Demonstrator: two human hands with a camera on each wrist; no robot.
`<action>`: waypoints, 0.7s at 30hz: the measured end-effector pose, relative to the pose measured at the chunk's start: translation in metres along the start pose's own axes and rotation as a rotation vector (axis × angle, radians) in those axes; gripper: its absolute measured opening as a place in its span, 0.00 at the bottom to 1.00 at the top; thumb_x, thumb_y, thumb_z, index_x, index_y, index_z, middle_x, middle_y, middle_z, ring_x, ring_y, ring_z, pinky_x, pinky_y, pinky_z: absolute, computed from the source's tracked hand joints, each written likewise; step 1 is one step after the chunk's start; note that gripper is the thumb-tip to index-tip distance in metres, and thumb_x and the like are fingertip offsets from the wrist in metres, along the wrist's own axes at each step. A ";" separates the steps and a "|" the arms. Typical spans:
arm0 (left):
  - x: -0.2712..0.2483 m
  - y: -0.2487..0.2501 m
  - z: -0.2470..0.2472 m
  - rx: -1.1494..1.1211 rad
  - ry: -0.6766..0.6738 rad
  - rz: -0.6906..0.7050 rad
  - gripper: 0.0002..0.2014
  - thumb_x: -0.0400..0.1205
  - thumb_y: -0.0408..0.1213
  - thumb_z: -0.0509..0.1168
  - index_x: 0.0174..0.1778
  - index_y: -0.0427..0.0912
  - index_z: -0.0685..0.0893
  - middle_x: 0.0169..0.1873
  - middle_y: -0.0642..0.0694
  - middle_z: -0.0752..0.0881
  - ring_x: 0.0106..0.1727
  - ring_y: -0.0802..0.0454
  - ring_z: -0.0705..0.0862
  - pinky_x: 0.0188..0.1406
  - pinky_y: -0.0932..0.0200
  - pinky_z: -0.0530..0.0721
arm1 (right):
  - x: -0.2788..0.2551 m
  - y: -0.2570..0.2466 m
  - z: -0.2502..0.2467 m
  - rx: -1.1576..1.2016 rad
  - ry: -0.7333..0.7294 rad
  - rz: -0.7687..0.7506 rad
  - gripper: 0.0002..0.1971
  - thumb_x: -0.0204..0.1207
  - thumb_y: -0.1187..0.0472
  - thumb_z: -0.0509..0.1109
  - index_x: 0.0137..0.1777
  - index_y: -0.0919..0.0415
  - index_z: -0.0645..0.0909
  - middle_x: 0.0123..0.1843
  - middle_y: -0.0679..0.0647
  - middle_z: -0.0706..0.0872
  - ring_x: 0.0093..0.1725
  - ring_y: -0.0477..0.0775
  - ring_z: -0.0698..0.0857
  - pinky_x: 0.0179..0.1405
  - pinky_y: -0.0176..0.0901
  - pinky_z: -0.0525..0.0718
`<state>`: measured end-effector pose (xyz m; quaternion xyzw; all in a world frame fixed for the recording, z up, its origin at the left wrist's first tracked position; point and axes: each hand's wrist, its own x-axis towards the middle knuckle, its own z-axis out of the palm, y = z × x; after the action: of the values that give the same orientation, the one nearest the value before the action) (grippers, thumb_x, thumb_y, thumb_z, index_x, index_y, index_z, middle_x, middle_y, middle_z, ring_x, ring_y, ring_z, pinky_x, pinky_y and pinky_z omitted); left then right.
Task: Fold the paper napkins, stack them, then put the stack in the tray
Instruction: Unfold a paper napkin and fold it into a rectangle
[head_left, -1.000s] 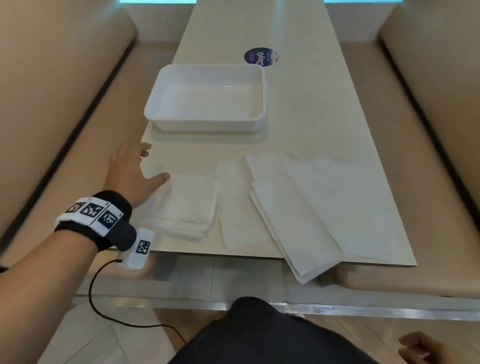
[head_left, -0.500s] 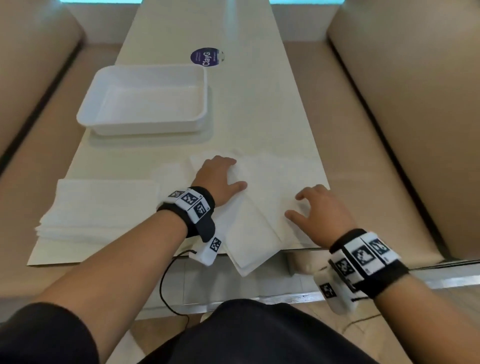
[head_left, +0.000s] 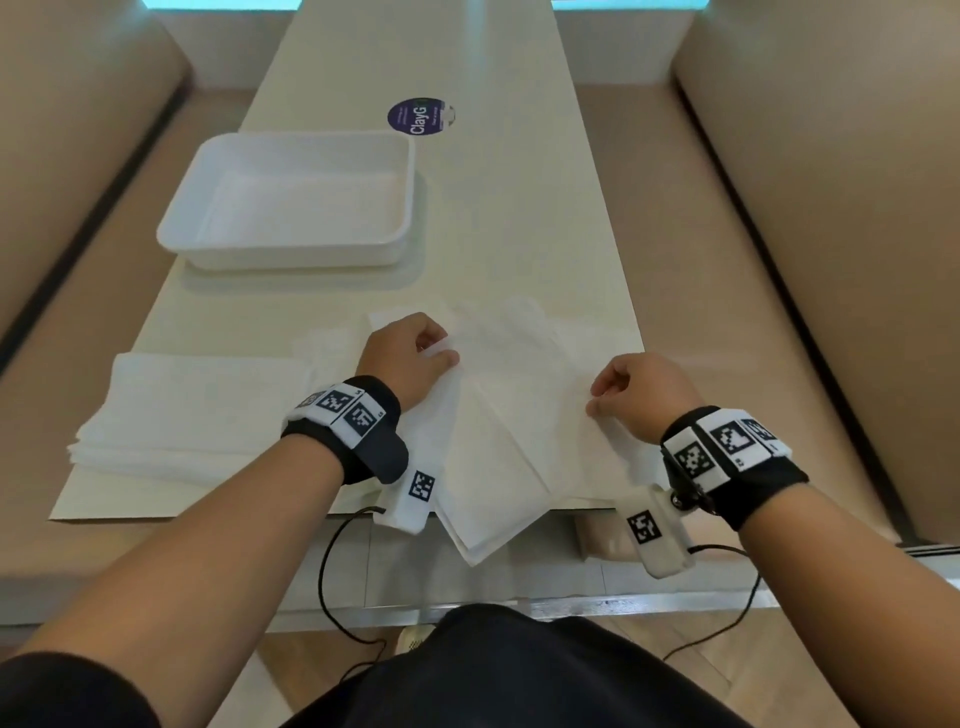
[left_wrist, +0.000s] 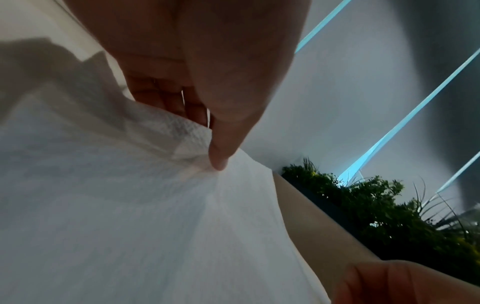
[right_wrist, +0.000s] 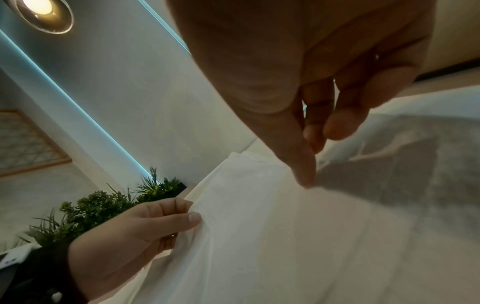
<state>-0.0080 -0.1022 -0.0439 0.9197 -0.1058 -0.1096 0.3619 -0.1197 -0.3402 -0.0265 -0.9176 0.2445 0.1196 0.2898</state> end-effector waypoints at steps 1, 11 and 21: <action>-0.001 -0.001 -0.002 -0.026 0.013 0.002 0.06 0.79 0.42 0.71 0.47 0.46 0.84 0.42 0.53 0.84 0.47 0.54 0.81 0.40 0.69 0.73 | 0.001 -0.001 0.000 0.010 0.016 -0.017 0.07 0.69 0.56 0.77 0.44 0.54 0.84 0.43 0.48 0.85 0.50 0.54 0.85 0.44 0.43 0.80; -0.022 0.023 -0.026 -0.421 -0.019 0.149 0.05 0.79 0.41 0.72 0.42 0.46 0.83 0.33 0.55 0.86 0.37 0.58 0.81 0.46 0.62 0.77 | -0.003 -0.022 0.000 0.124 -0.056 -0.173 0.34 0.61 0.38 0.79 0.66 0.50 0.76 0.58 0.45 0.81 0.59 0.50 0.79 0.59 0.50 0.80; -0.016 0.005 -0.049 -0.759 0.168 -0.069 0.05 0.81 0.41 0.69 0.40 0.50 0.81 0.38 0.49 0.84 0.42 0.50 0.81 0.48 0.52 0.79 | 0.000 -0.022 -0.025 0.712 -0.214 -0.161 0.03 0.74 0.67 0.73 0.44 0.62 0.81 0.46 0.63 0.88 0.47 0.61 0.85 0.58 0.48 0.84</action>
<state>-0.0100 -0.0703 -0.0033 0.7291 0.0032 -0.0771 0.6801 -0.1066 -0.3391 0.0036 -0.7581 0.1661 0.0992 0.6228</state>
